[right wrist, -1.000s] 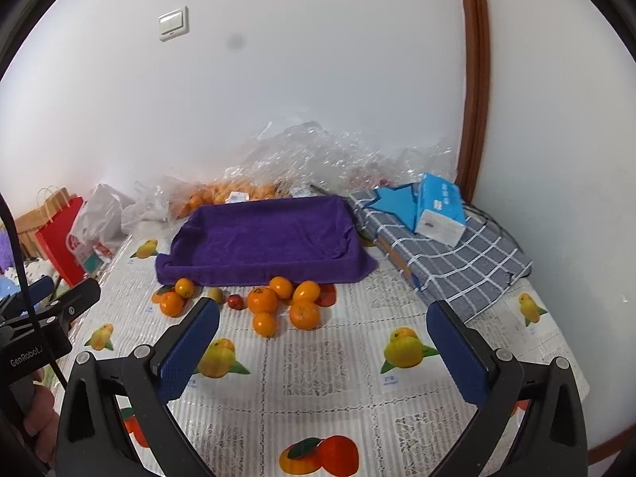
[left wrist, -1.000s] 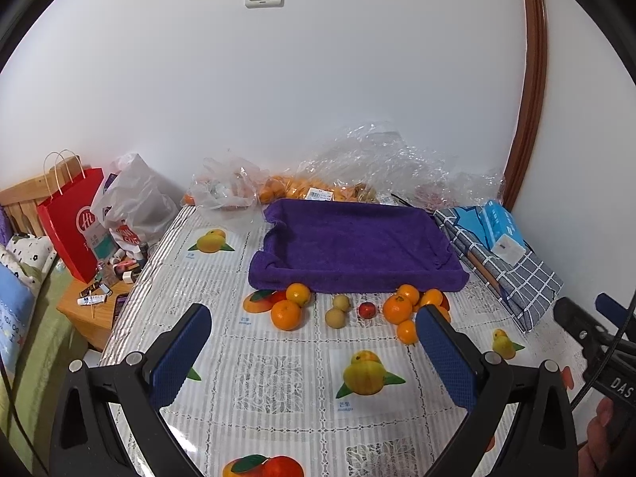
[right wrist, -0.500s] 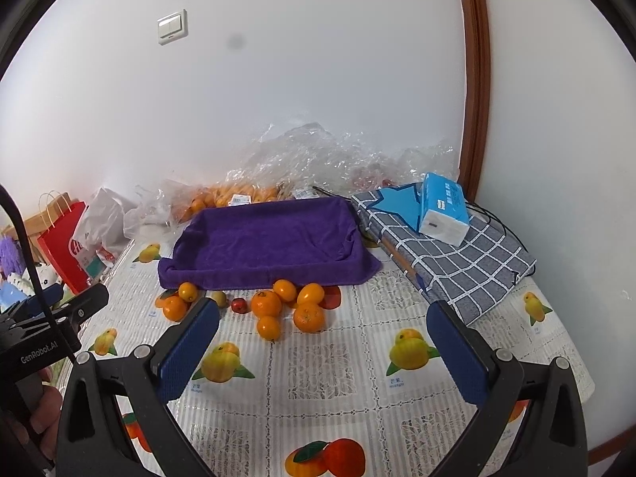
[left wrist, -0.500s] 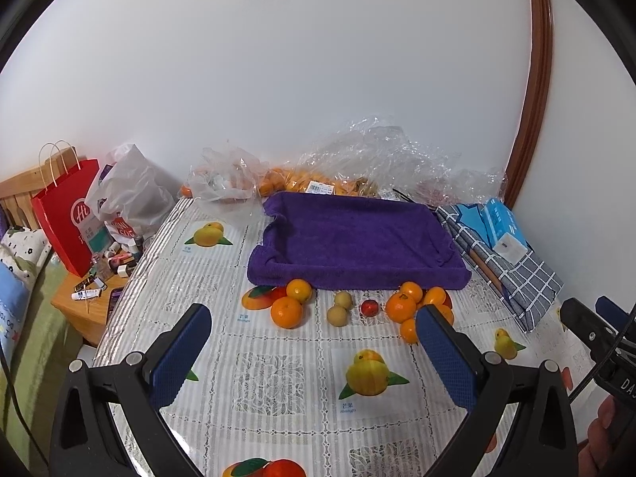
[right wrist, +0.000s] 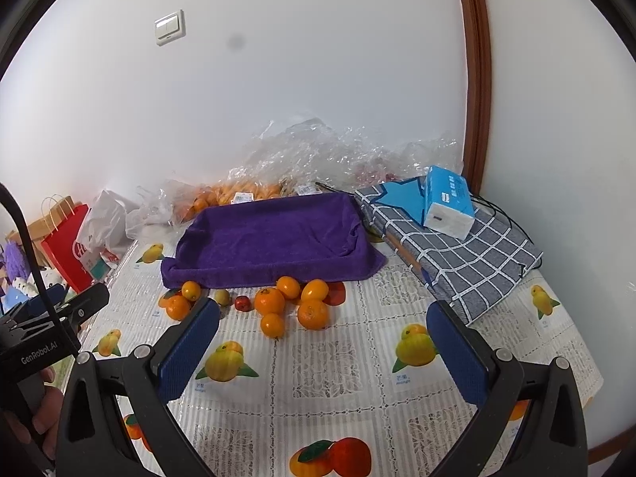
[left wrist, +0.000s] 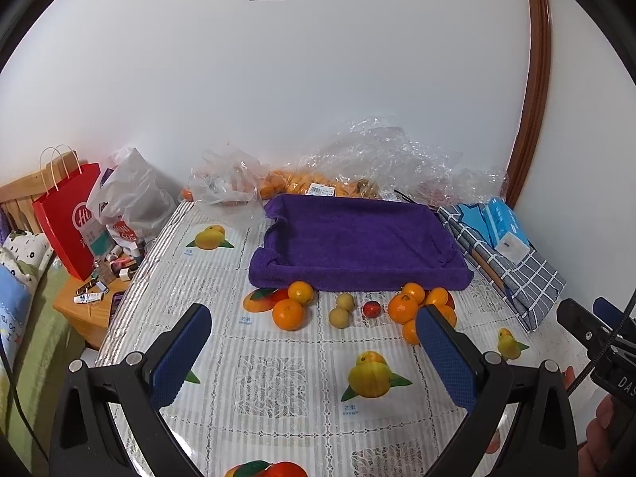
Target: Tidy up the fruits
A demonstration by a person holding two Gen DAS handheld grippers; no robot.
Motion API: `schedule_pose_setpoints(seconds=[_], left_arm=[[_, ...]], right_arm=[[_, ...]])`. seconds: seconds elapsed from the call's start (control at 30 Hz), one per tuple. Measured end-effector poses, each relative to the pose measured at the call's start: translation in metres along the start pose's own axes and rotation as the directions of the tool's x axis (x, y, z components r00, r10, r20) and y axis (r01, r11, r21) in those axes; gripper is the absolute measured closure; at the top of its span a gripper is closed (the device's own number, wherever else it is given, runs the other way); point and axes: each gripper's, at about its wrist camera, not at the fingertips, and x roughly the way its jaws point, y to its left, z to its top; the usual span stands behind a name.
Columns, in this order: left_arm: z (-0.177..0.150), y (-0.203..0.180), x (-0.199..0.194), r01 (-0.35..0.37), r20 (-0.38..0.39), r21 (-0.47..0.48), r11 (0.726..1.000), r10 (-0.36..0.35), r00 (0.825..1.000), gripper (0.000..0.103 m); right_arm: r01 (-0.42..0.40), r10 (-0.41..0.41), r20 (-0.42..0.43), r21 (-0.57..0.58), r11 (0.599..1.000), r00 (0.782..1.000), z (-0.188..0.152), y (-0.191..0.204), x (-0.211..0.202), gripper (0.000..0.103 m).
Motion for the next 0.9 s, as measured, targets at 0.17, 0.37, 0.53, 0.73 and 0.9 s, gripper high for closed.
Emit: schedule_pose_setpoints(seconds=[0.17, 0.37, 0.53, 0.73, 0.9], left_arm=[[0.002, -0.001, -0.001, -0.005, -0.001, 0.006, 1.0, 0.005, 1.0, 0.0], [0.005, 0.0, 0.004, -0.011, -0.006, 0.007, 1.0, 0.011, 1.0, 0.0], [0.006, 0.001, 0.011, -0.011, -0.014, 0.005, 1.0, 0.011, 1.0, 0.0], [0.007, 0.0, 0.023, -0.014, -0.027, 0.007, 1.0, 0.014, 1.0, 0.0], [0.006, 0.0, 0.027, -0.01, -0.011, -0.002, 1.0, 0.01, 1.0, 0.0]], right_arm=[[-0.008, 0.008, -0.009, 0.007, 1.0, 1.0, -0.002, -0.001, 0.005, 0.0], [0.002, -0.002, -0.004, -0.003, 1.0, 1.0, -0.002, 0.0, 0.01, 0.0], [0.022, -0.022, -0.009, 0.001, 1.0, 1.0, -0.002, 0.0, 0.018, 0.0], [0.027, -0.027, -0.027, -0.004, 1.0, 0.999, -0.004, 0.002, 0.033, 0.0], [0.009, -0.009, -0.048, -0.004, 1.0, 0.999, -0.003, 0.003, 0.046, 0.003]])
